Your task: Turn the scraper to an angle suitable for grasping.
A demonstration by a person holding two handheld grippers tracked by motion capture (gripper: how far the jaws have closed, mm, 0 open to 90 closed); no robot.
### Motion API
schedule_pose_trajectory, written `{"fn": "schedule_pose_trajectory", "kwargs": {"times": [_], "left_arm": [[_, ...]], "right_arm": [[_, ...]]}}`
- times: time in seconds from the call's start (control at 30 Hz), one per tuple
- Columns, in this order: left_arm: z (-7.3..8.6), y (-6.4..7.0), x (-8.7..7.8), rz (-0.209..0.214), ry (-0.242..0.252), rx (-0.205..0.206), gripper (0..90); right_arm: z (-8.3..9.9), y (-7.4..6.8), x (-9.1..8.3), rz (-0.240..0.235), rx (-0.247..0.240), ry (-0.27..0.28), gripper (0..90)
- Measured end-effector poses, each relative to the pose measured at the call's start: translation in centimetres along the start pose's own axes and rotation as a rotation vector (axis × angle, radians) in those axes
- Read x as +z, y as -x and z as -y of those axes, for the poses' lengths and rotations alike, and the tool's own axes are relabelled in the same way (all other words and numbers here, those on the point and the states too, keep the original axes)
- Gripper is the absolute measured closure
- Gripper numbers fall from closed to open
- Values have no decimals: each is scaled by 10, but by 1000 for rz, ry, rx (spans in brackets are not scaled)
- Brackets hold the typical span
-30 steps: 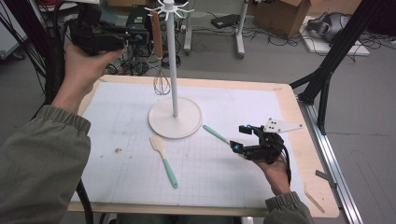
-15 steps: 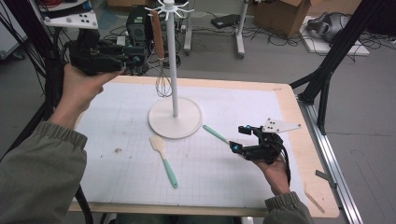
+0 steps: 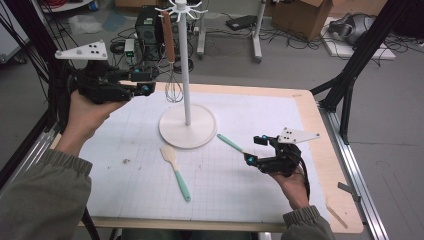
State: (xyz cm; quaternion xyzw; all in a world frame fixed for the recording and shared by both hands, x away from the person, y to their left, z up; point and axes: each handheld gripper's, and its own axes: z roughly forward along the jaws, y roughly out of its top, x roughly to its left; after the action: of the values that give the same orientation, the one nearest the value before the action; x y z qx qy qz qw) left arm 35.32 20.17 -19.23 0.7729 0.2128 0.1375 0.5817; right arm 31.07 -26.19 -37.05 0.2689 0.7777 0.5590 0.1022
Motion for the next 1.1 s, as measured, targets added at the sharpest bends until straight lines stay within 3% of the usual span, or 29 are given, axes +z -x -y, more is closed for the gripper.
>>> {"fn": "schedule_pose_trajectory", "kwargs": {"times": [0.4,0.73,1.1], "left_arm": [[31,12,-2,-17,-13,-13,440],[48,20,-2,-25,-28,-9,362],[74,28,0,-32,-37,-10,318]], "right_arm": [[0,-3,-1,7,-14,-3,235],[2,-5,1,14,-18,-13,235],[4,-5,4,13,-14,-28,235]]}}
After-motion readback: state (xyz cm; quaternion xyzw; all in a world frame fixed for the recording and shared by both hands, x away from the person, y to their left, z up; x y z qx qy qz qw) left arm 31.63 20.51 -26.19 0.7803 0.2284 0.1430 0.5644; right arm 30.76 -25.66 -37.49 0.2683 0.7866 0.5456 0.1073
